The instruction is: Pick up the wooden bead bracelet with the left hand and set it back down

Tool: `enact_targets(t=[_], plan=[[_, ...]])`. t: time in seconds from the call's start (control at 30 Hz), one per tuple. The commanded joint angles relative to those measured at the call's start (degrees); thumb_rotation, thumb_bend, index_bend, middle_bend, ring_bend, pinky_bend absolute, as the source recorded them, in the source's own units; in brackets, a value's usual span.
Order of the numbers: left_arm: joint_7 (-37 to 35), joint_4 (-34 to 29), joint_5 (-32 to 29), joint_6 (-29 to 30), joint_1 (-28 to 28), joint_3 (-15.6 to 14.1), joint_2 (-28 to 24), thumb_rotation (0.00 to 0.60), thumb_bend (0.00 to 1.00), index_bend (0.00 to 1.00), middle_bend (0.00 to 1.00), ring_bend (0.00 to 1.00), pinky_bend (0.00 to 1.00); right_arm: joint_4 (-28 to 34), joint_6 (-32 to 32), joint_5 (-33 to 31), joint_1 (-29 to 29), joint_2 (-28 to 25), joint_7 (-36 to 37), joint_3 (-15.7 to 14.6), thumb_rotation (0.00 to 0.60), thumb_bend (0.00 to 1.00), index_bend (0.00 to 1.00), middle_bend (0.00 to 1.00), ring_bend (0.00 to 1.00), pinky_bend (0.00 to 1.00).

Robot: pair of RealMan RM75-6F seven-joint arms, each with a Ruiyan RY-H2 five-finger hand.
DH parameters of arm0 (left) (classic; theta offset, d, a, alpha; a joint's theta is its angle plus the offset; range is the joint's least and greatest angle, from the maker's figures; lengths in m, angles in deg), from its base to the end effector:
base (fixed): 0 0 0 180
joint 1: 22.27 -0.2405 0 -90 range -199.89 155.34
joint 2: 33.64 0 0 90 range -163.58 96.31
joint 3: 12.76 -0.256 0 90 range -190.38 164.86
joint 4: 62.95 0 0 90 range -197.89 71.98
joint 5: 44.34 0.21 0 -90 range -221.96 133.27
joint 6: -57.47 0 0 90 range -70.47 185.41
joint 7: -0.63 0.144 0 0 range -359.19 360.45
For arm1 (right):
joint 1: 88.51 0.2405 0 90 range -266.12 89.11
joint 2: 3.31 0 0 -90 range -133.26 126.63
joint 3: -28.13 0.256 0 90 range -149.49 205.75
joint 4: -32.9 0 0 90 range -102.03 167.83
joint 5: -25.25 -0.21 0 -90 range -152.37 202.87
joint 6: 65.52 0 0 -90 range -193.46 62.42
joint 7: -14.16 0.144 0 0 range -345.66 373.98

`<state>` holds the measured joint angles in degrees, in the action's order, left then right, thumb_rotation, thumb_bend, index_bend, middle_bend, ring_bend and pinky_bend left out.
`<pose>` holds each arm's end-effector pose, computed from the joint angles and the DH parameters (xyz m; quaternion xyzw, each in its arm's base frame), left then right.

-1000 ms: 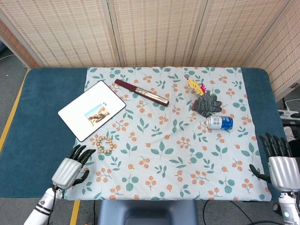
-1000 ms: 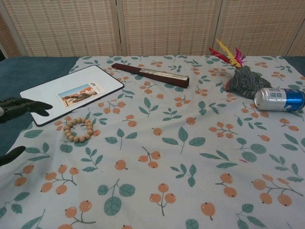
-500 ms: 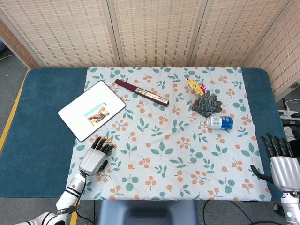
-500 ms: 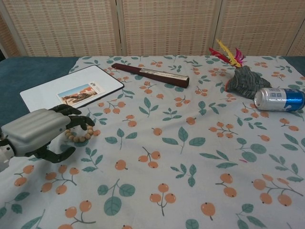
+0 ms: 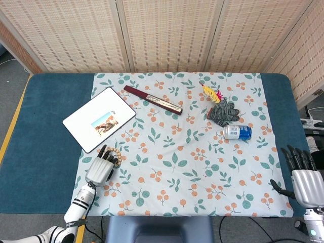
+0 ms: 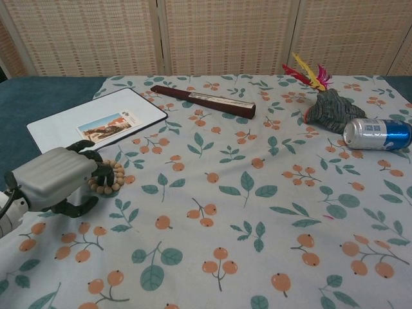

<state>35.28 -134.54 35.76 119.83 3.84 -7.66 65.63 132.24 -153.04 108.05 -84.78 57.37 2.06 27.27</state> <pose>-0.2225 0.2737 -0.0585 -0.7846 -0.2496 -0.2758 0.4960 -0.3053 -0.1597 0.1670 0.6085 -0.3677 0.3175 0.6275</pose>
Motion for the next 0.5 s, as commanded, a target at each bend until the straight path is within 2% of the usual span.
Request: enact_targets(t=[0.03,0.27,0.5], plan=[[2.07,1.23,-0.24,-0.09,0.50,-0.53,0.44,0.600,0.49,0.40,0.42,0.19,0.00,0.42,0.60,0.19,-0.10,-0.38,0.39,-0.08,0.435,0.18,0.00,0.00,0.00,0.00],[5.45,3.02,-2.12,-0.47,1.16,-0.55,1.66,0.600,0.49,0.46,0.50,0.24,0.00,0.92,0.93,0.84,-0.53,-0.92,1.18,0.17,0.433,0.19,0.00,0.00,0.00,0.00],[6.65,4.04,-1.58,3.37,1.51,0.64,2.34,0.600,0.49,0.62,0.68,0.36,0.00,1.00,1.18,0.88,-0.87,-1.06,1.31,0.62,0.434,0.19,0.00,0.00,0.00,0.00]])
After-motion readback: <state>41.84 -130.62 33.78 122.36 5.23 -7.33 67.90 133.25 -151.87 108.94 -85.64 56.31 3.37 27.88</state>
